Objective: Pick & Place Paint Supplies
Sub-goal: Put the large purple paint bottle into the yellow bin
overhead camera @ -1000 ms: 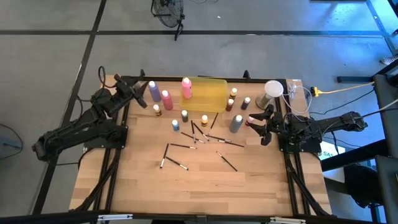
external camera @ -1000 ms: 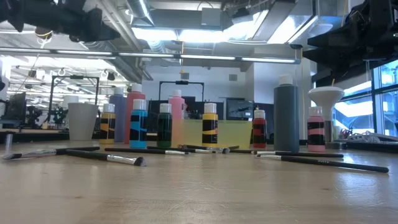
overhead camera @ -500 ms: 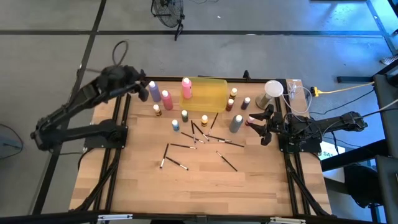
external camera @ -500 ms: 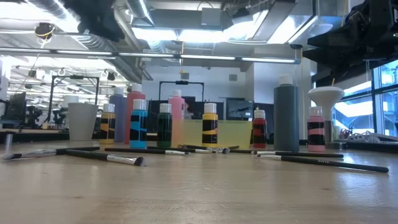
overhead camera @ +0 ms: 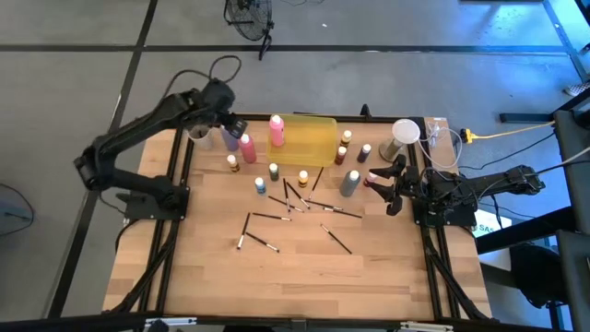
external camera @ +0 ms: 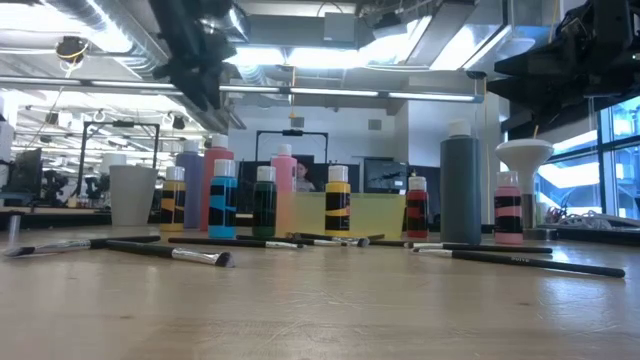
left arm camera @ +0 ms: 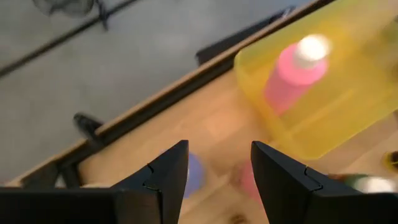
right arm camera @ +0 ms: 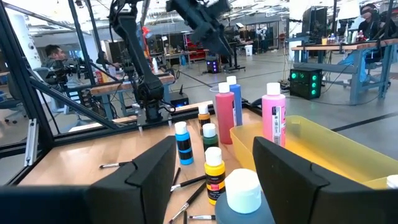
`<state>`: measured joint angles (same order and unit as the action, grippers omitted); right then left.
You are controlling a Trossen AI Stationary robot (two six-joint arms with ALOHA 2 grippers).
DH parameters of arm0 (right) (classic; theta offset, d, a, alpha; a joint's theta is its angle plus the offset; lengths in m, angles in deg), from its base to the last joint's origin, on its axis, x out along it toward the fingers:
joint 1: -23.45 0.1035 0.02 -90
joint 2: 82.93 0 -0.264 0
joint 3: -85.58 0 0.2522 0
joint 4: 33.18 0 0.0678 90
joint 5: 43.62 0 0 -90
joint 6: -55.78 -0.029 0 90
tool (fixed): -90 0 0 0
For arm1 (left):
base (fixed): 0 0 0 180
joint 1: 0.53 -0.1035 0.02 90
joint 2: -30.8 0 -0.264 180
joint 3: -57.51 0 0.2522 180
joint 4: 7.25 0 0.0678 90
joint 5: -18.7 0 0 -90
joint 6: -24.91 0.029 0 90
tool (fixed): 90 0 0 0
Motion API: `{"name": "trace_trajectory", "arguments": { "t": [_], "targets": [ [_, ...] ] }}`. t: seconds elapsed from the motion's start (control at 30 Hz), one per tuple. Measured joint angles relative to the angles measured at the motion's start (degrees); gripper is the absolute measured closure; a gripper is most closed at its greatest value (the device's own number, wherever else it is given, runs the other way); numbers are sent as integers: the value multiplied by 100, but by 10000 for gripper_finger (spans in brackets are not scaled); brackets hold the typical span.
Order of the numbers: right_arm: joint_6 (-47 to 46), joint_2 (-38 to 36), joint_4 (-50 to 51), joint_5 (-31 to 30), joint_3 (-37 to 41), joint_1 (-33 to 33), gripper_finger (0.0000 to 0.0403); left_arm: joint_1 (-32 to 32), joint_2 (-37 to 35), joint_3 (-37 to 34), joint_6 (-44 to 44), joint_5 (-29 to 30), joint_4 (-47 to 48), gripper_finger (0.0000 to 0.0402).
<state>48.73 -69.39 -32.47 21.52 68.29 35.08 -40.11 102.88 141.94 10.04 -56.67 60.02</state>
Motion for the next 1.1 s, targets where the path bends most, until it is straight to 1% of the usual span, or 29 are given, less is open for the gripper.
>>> {"name": "trace_trajectory", "arguments": {
  "t": [0.1,0.27,0.57,0.67,0.8,1.1],
  "targets": [
    [0,0,8,2,0,0,187,-163,357,218,3,152,269,231],
    [-23,0,48,2,0,2,187,-414,655,354,43,21,442,231],
    [-52,0,49,2,0,1,187,-704,758,354,54,-78,913,231],
    [-66,0,50,0,0,2,187,-705,758,354,56,-86,938,231],
    [-66,0,50,0,0,2,187,-651,758,354,50,-324,944,231],
    [-66,0,50,0,0,2,187,-545,846,354,18,-238,1053,231]
  ]
}}
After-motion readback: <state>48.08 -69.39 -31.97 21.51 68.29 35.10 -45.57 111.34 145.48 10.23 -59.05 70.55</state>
